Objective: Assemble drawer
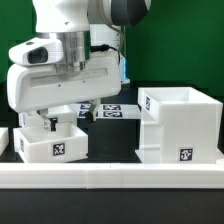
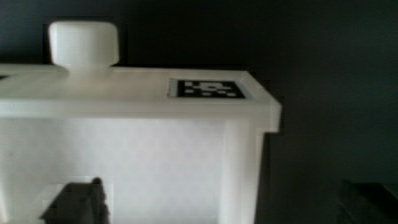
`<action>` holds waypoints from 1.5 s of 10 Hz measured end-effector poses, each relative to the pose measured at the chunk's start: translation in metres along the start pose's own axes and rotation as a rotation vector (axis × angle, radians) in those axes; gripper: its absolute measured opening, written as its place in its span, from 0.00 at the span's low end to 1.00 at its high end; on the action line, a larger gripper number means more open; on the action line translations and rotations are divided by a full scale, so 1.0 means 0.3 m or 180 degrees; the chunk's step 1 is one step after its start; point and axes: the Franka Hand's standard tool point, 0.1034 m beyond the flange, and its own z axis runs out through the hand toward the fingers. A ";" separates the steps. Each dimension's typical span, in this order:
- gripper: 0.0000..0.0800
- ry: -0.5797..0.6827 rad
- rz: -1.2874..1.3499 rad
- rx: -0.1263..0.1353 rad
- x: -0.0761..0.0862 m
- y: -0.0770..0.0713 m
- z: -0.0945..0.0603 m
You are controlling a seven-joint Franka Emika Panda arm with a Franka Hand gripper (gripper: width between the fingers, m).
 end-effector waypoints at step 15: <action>0.09 -0.0026 0.0026 -0.0046 -0.020 -0.022 0.096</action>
Offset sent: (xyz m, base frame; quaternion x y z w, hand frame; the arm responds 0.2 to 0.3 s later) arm -0.0056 0.0014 -0.0186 -0.0068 0.0092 0.0044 0.9999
